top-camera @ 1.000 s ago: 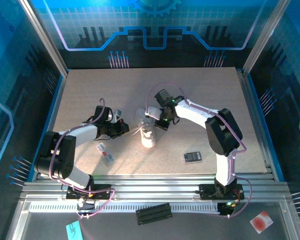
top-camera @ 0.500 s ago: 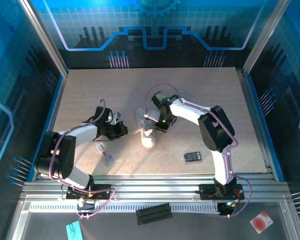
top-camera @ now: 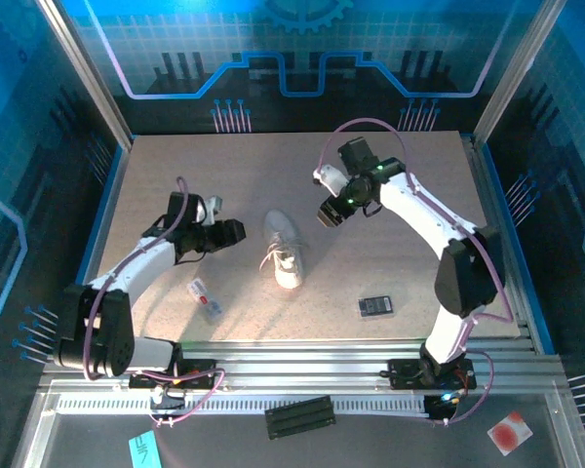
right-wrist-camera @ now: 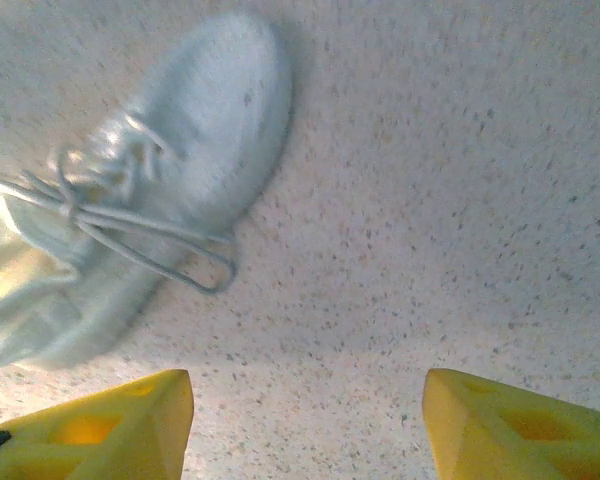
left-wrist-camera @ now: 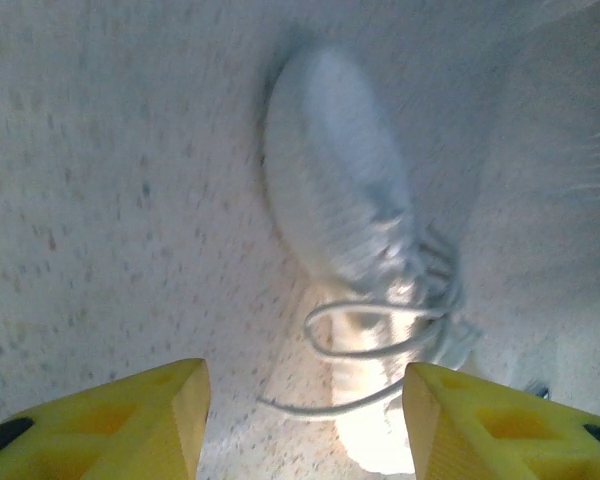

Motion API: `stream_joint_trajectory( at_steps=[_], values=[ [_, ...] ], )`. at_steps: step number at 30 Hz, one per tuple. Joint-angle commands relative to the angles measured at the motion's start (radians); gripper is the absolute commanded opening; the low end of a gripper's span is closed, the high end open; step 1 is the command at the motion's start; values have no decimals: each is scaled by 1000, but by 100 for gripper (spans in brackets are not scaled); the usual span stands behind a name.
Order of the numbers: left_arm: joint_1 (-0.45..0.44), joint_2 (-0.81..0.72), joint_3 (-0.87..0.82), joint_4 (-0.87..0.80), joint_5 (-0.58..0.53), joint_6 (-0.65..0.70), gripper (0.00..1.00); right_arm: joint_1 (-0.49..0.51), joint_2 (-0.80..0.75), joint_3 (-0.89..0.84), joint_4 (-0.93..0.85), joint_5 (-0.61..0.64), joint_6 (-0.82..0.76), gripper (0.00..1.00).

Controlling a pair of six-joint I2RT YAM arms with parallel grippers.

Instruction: Tie the shoes

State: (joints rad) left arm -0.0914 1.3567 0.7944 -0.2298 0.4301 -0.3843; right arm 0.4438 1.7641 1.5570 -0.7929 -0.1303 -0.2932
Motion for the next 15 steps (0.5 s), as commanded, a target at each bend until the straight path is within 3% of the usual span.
stream_joint_trajectory(
  at_steps=[1,8,15],
  values=[
    [12,-2,35,-70,-1,48,52,-1,5,-40,14,-59,84,61],
    [-24,39,37,-34,67,2,40,4,-36,-175,186,-145,283,57],
    [-61,71,84,-69,11,39,41,-35,-121,-235,228,15,305,59]
  ],
)
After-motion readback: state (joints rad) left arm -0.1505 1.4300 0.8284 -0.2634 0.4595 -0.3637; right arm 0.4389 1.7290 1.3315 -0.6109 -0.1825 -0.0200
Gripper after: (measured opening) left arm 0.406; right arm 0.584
